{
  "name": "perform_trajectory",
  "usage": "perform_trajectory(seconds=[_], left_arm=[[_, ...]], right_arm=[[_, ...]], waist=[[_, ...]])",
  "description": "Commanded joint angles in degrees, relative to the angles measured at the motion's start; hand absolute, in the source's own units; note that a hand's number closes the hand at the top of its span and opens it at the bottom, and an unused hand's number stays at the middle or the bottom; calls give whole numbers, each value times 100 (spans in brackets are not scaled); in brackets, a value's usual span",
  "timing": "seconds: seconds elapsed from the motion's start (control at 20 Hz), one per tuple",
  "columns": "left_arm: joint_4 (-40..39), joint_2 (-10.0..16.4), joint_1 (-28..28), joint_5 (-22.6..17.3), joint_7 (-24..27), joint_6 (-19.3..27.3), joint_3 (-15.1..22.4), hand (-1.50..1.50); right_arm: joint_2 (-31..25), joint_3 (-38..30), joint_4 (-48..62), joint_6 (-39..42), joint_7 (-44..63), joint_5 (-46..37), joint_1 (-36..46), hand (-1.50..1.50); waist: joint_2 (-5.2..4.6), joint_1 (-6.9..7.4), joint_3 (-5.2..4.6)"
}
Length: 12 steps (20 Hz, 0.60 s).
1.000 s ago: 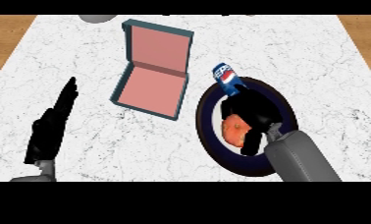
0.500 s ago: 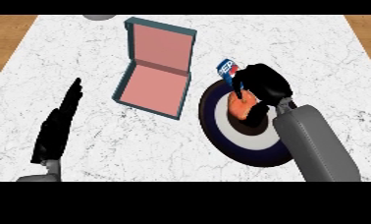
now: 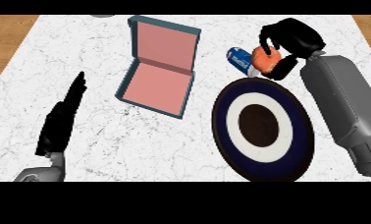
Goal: Pick the squash from the plate and place it in the cardboard box
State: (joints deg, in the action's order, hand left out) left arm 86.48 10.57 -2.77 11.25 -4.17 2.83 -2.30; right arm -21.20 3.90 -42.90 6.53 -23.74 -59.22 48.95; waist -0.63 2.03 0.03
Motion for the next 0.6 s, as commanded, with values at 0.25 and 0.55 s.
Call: perform_trajectory(seconds=[0.25, 0.55], left_arm=[[160, 10, 191, 22, -70, -2, -17, 0], [0, 117, 224, -126, 90, -122, -233, 0]], right_arm=[[260, -1095, 296, 899, -1372, 1585, 769, 150], [779, -1209, 70, 1424, -1217, 2051, 1251, 150]], waist=[[61, -92, 4], [66, -149, -5]])
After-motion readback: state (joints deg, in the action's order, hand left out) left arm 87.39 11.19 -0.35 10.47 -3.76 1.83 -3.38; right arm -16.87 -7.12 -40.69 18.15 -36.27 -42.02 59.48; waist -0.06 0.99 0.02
